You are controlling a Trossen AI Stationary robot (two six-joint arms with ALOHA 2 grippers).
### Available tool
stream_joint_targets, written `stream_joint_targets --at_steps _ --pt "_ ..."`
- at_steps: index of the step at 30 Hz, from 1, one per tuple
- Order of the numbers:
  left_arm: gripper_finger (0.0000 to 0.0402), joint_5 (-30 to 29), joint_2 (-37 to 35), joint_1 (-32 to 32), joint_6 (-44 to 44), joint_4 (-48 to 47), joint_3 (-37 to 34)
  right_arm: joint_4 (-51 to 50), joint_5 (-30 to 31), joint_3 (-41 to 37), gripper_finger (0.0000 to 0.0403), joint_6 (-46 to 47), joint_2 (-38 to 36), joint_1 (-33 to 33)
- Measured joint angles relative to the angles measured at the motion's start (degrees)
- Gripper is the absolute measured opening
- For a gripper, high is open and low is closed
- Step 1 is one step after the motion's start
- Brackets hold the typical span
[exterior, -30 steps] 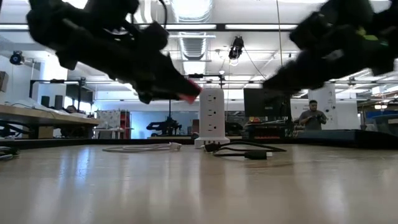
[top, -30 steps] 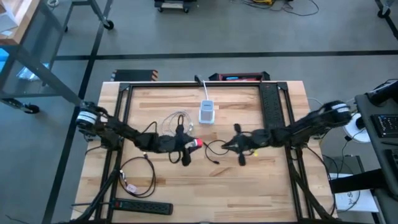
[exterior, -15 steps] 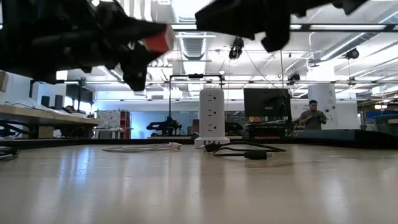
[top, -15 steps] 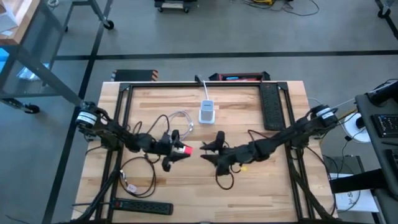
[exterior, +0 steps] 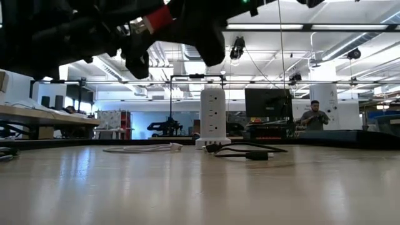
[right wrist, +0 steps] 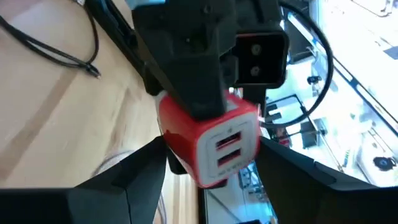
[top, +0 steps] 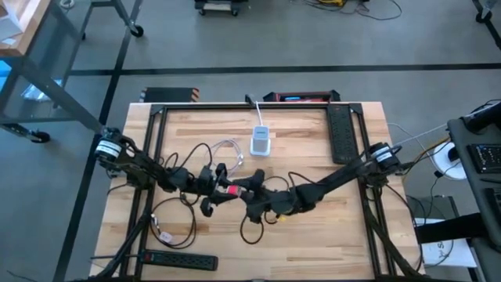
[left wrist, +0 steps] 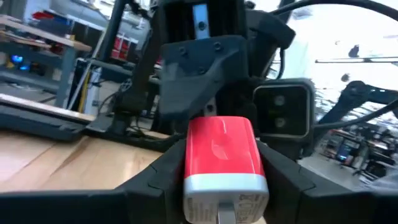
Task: Insert USB
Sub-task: Insert the light purple charger cable into the orange charger adapter
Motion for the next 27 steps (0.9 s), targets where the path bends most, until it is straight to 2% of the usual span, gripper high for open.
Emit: stream_joint_targets --at_steps 8,13,19,22,27 --pt "0.0149 0.6 0.0 -0.5 0.5 -1.5 -0.1 -1.4 -2.8 0.2 0.0215 -1.1 0.1 -0.1" --pt "0.0136 0.6 0.0 -0.5 0.5 -3.7 0.0 -2.6 -3.5 0.2 0.0208 -2.4 0.1 0.0" --pt "0.0146 0.7 0.0 -0.5 0.5 -11.3 0.3 -9.4 -11.3 0.2 0.0192 1.2 0.1 -0.3" --pt "0.0153 0.5 0.0 -0.5 0.1 -14.1 0.8 -11.6 -12.2 0.2 0.0182 3.1 0.1 -0.4" --pt "0.0138 0.3 0.1 -0.4 -0.4 -15.1 1.4 -15.3 -12.7 0.4 0.0158 7.8 -0.3 -1.1"
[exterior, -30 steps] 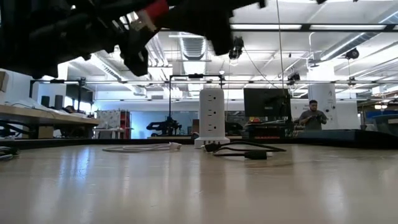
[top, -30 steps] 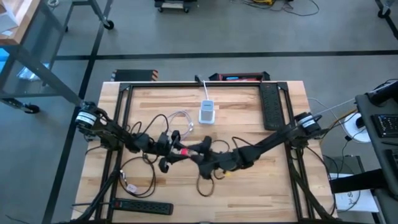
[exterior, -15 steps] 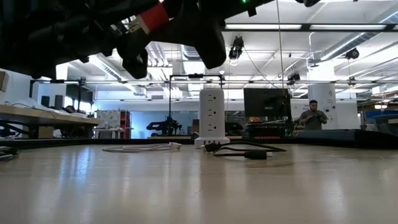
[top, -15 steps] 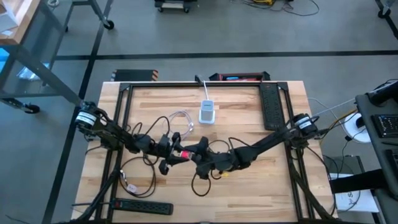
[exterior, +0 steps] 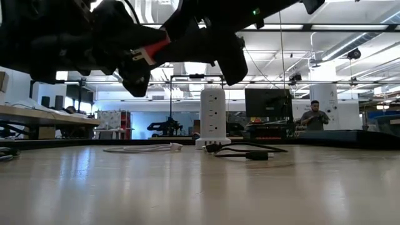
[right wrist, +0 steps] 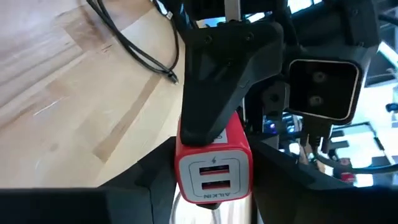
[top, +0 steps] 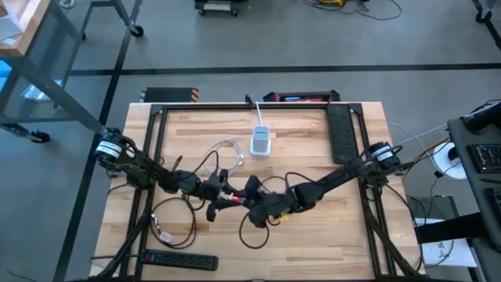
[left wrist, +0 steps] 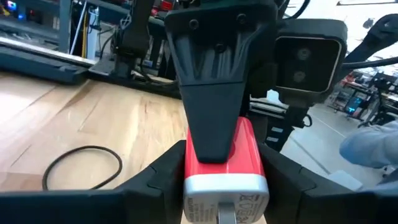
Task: Insert USB
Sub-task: Insert the light purple charger cable into the orange charger adapter
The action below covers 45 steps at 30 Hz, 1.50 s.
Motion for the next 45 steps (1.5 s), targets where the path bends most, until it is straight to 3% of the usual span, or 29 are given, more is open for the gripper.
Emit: stream_joint_targets --at_steps 3,7,12,18,23,30,37,45 --pt "0.014 0.0 0.0 0.0 -1.6 -1.6 0.1 -2.1 -2.5 0.0 0.0142 2.5 0.0 -0.5" --pt "0.0175 0.3 0.0 0.1 -1.7 -3.6 0.2 -6.3 -7.0 0.5 0.0136 3.8 0.0 -0.7" --pt "0.0217 6.5 -0.5 1.1 -3.1 -11.0 2.9 -15.4 -17.0 4.3 0.0142 7.4 0.2 -2.1" --pt "0.024 13.1 -0.9 2.1 -3.4 -30.5 11.1 -20.5 -25.1 7.6 0.0135 9.7 0.2 -4.3" --pt "0.0235 17.0 -0.9 2.1 0.1 -44.5 18.5 -21.8 -31.3 8.4 0.0144 8.6 0.2 -5.8" --pt "0.0215 20.0 -0.9 2.2 0.0 -50.8 21.4 -25.3 -32.7 8.3 0.0135 9.4 0.0 -5.8" --pt "0.0197 14.5 -0.9 2.3 -6.4 -49.6 21.2 -27.4 -32.1 8.3 0.0144 11.1 -0.1 -6.0" --pt "0.019 13.9 -1.7 2.4 -13.1 -49.4 20.8 -28.7 -31.4 8.5 0.0134 10.5 -0.1 -5.8"
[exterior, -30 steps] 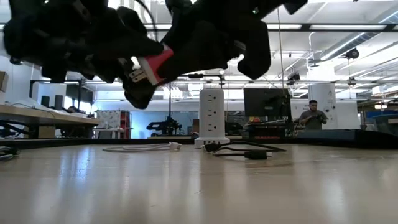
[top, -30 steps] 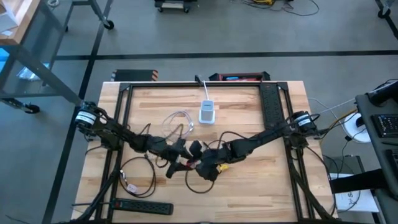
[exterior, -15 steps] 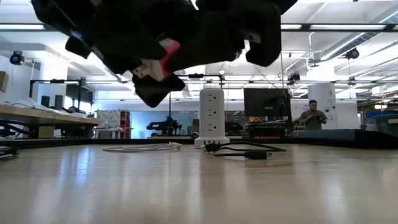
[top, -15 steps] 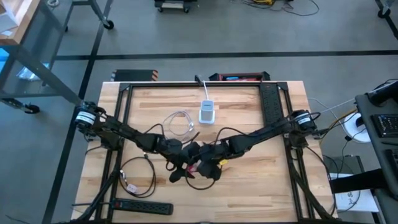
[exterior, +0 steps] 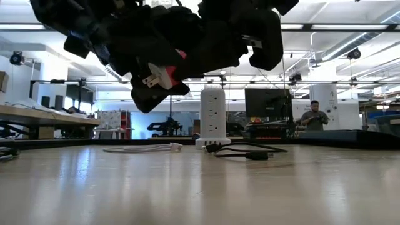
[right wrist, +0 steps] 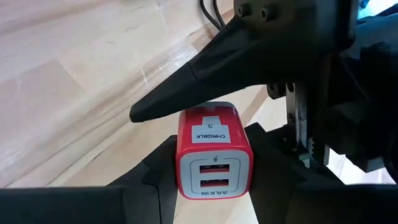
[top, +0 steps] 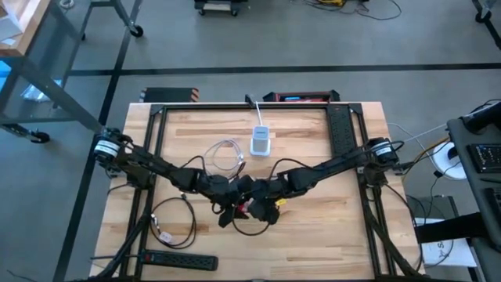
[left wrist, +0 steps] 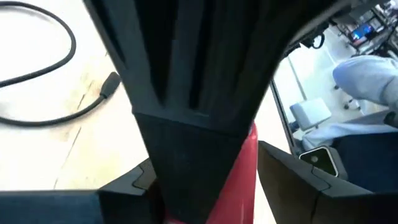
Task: Insert USB
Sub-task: Insert the light purple charger cable into the orange charger adapter
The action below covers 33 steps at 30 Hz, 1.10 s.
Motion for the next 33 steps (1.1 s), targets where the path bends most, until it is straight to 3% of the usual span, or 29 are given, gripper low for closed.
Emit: stream_joint_targets --at_steps 8,14,19,27,33 --pt "0.0199 2.6 -0.3 0.1 -2.9 0.3 -0.2 -0.7 5.4 0.5 0.0135 -7.1 0.0 2.8" --pt "0.02 1.4 -0.5 0.1 1.1 2.1 -0.2 -1.1 5.8 1.2 0.0138 -8.2 0.0 3.9" --pt "0.0182 0.3 -0.5 0.1 1.6 3.3 -0.6 -1.0 10.9 1.3 0.014 -8.1 0.0 4.2" --pt "0.0135 0.2 -0.5 0.1 4.3 3.6 -1.0 -1.3 11.4 1.3 0.0143 -8.0 -0.1 4.4" --pt "0.0139 0.5 -0.5 0.1 8.9 3.4 -1.0 -1.5 11.3 1.3 0.0148 -5.1 -0.1 4.4"
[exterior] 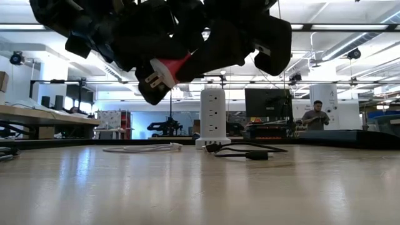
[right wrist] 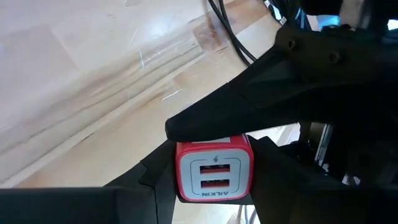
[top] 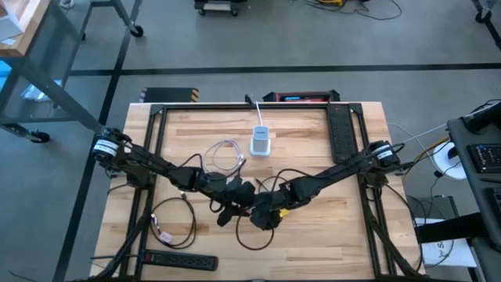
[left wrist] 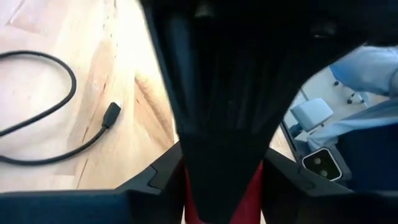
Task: Insert USB
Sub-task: Insert the light purple charger cable into the orange charger adapter
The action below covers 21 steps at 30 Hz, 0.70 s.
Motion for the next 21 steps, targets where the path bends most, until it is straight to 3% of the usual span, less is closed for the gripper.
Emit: stream_joint_targets --at_steps 7,15,21 --pt "0.0135 -2.0 -0.6 0.0 9.0 -2.6 0.0 -0.8 1.7 0.2 0.0186 7.7 0.0 -0.3" --pt "0.0135 -5.4 -4.4 -0.1 7.9 -13.8 -1.2 -5.4 5.7 1.7 0.0262 8.9 -3.8 0.0" --pt "0.0135 -8.2 -16.3 -0.3 5.1 -19.6 -7.2 -3.7 20.7 1.7 0.0292 13.7 -9.5 -1.6"
